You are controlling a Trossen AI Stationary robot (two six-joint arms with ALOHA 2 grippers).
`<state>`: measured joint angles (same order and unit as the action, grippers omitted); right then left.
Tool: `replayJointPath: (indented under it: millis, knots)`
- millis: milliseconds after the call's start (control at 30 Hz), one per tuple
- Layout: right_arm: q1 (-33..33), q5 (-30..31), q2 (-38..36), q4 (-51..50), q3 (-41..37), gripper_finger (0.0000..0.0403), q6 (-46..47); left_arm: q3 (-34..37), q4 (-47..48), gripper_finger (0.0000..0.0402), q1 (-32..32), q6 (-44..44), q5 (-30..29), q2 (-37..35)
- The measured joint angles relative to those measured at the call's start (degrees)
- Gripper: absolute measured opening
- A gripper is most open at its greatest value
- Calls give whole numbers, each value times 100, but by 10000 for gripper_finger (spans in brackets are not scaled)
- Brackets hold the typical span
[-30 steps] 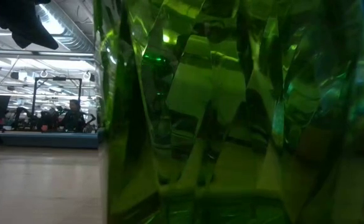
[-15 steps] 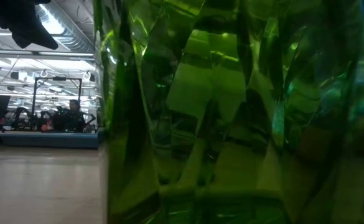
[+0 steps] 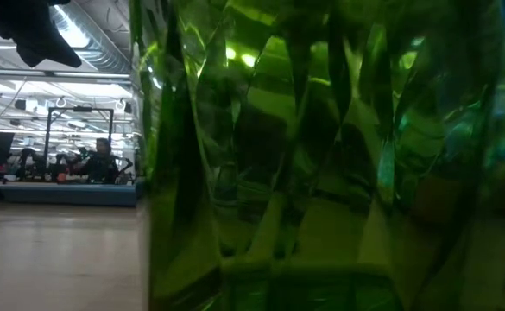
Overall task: Pick and place plate/cup/fork/spoon on tray
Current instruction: Put the green glass on the top right of the blue tray
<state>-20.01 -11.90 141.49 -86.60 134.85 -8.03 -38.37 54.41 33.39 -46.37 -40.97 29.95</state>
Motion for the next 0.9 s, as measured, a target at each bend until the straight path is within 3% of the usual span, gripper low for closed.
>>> replayJointPath:
  millis: [600, 900]
  knots:
    - [1072, -224, -1762, -344, 0, 0, 62, 0, -4, 0, 2, 42, 15, -1]
    - [1865, -457, -2169, -339, -4, 0, 891, 0, -2, 0, 2, -3, 196, 0]
